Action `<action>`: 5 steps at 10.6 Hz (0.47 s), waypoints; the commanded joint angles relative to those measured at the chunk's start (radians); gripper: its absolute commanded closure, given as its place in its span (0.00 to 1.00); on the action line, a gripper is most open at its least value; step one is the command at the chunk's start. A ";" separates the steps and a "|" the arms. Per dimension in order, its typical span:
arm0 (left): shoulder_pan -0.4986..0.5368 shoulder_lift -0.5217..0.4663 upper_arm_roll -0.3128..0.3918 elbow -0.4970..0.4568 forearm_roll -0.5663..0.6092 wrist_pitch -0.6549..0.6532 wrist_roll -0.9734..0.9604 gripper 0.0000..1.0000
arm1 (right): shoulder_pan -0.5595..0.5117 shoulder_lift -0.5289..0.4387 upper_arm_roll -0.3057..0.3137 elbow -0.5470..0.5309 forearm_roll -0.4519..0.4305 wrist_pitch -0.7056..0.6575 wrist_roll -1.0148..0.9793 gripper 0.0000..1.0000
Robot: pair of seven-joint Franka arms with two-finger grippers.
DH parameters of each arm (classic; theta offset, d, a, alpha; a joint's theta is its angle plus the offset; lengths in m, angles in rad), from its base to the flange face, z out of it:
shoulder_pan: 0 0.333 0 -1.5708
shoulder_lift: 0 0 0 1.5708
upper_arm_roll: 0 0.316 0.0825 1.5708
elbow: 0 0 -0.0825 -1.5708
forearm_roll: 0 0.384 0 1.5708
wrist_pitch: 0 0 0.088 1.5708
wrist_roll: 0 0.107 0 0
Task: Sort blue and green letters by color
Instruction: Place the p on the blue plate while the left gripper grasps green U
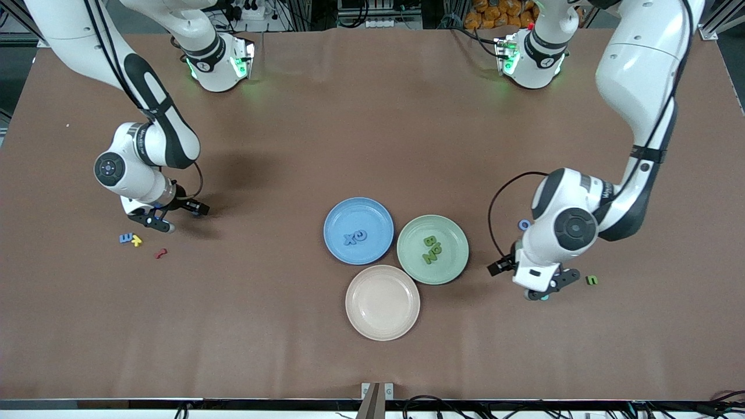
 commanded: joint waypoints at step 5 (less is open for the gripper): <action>0.275 -0.025 -0.028 -0.043 0.039 0.020 0.489 0.00 | 0.003 -0.011 0.040 0.009 0.012 -0.004 0.069 1.00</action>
